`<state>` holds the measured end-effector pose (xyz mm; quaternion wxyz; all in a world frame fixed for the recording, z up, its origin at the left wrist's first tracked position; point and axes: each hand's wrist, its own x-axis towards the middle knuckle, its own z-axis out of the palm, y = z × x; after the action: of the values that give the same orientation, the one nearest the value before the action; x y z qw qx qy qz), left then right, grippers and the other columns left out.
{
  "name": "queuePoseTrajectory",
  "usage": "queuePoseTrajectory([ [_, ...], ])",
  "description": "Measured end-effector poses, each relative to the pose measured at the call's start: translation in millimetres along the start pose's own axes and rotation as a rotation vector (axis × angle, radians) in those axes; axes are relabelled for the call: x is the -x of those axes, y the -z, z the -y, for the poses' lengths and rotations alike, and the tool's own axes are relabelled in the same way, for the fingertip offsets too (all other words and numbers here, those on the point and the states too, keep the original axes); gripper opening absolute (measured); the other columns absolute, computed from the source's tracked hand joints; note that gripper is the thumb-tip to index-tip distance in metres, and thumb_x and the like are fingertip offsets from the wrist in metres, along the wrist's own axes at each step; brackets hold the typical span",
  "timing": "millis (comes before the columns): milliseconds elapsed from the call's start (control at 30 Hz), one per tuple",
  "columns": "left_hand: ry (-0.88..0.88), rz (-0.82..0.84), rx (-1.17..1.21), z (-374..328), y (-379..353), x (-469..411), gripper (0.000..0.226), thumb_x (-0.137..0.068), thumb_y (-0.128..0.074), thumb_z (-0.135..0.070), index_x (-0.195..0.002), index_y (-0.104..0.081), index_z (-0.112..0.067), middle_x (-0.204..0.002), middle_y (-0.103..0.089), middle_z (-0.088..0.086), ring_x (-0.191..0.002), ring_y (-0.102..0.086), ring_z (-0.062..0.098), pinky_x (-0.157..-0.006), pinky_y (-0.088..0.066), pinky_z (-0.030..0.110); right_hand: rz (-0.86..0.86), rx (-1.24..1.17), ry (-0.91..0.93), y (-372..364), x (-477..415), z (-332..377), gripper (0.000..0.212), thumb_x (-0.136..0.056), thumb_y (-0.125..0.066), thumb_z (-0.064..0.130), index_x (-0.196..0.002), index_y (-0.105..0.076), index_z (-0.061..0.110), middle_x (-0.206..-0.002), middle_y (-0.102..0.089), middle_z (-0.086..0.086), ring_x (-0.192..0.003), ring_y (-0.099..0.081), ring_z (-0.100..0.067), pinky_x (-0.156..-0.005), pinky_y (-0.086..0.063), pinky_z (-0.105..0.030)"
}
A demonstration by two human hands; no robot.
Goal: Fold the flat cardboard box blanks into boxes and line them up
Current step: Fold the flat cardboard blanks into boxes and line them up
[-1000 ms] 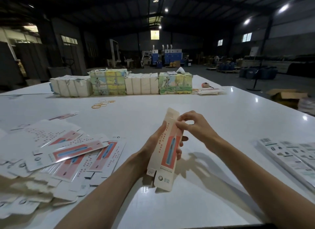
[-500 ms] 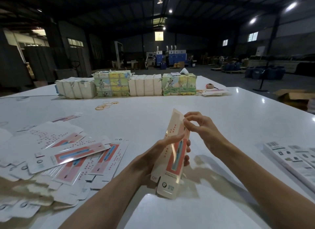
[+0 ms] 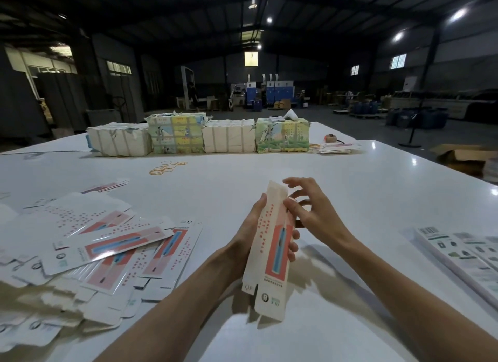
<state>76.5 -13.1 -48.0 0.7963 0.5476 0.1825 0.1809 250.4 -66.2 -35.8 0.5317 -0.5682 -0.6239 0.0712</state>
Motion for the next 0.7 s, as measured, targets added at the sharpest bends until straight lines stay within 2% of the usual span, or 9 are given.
queuePoseTrajectory([
  [67,-0.02,0.002,0.037,1,-1,1,0.086,-0.097,-0.032,-0.08,-0.123,-0.06,-0.002,-0.104,-0.065,0.02,-0.081,-0.067,0.032,-0.08,-0.058,0.043,0.013,0.124,0.077,-1,2,-1,0.026,-0.103,-0.063,0.024,-0.128,-0.07,0.025,-0.135,-0.052,0.007,-0.118,-0.06,-0.013,-0.086,-0.059,-0.024],
  [200,-0.062,-0.035,0.039,2,-1,4,0.08,-0.099,-0.03,-0.078,-0.113,-0.063,-0.007,-0.097,-0.067,0.02,-0.081,-0.068,0.036,-0.079,-0.059,0.045,0.014,0.197,0.108,-6,7,-2,0.024,-0.101,-0.067,0.024,-0.123,-0.077,0.02,-0.137,-0.056,0.008,-0.124,-0.054,-0.008,-0.092,-0.056,-0.023],
  [267,-0.076,-0.035,0.028,2,-1,6,0.079,-0.101,-0.03,-0.075,-0.118,-0.061,-0.005,-0.101,-0.067,0.021,-0.083,-0.069,0.037,-0.08,-0.059,0.046,0.016,0.094,0.068,-7,5,-1,0.017,-0.1,-0.069,0.02,-0.113,-0.078,0.014,-0.131,-0.06,0.006,-0.119,-0.061,-0.015,-0.091,-0.058,-0.022],
  [333,-0.088,-0.033,-0.007,1,-1,7,0.077,-0.103,-0.029,-0.071,-0.126,-0.059,-0.004,-0.106,-0.068,0.02,-0.085,-0.069,0.035,-0.082,-0.059,0.046,0.006,-0.046,-0.014,-6,3,3,0.011,-0.1,-0.07,0.02,-0.104,-0.076,0.012,-0.125,-0.063,0.004,-0.111,-0.067,-0.02,-0.083,-0.061,-0.024],
  [433,-0.081,-0.028,-0.058,-1,-7,6,0.078,-0.102,-0.027,-0.069,-0.13,-0.057,-0.002,-0.103,-0.071,0.017,-0.08,-0.071,0.029,-0.078,-0.061,0.041,-0.002,-0.221,-0.169,2,1,12,0.019,-0.1,-0.07,0.029,-0.095,-0.078,0.012,-0.127,-0.063,0.008,-0.098,-0.072,-0.016,-0.068,-0.062,-0.027],
  [533,-0.046,0.02,-0.094,-4,-11,5,0.078,-0.098,-0.026,-0.07,-0.123,-0.056,-0.003,-0.094,-0.069,0.012,-0.072,-0.069,0.025,-0.072,-0.061,0.036,0.066,-0.256,-0.219,12,-1,17,0.023,-0.1,-0.069,0.026,-0.089,-0.081,0.01,-0.133,-0.064,0.008,-0.107,-0.069,-0.016,-0.083,-0.061,-0.029],
  [633,-0.007,0.067,-0.102,-6,-11,5,0.074,-0.101,-0.021,-0.071,-0.116,-0.057,-0.008,-0.091,-0.068,0.01,-0.071,-0.067,0.022,-0.072,-0.06,0.034,0.105,-0.405,-0.259,17,-2,18,0.027,-0.102,-0.066,0.021,-0.09,-0.081,0.003,-0.135,-0.064,0.003,-0.11,-0.07,-0.027,-0.09,-0.061,-0.038],
  [700,0.003,0.004,-0.133,-5,-11,2,0.073,-0.101,-0.022,-0.073,-0.112,-0.058,-0.011,-0.088,-0.068,0.007,-0.071,-0.067,0.021,-0.071,-0.06,0.034,0.123,-0.508,-0.274,17,-3,18,0.028,-0.101,-0.064,0.022,-0.093,-0.08,0.0,-0.135,-0.063,-0.001,-0.114,-0.068,-0.029,-0.095,-0.058,-0.039],
])
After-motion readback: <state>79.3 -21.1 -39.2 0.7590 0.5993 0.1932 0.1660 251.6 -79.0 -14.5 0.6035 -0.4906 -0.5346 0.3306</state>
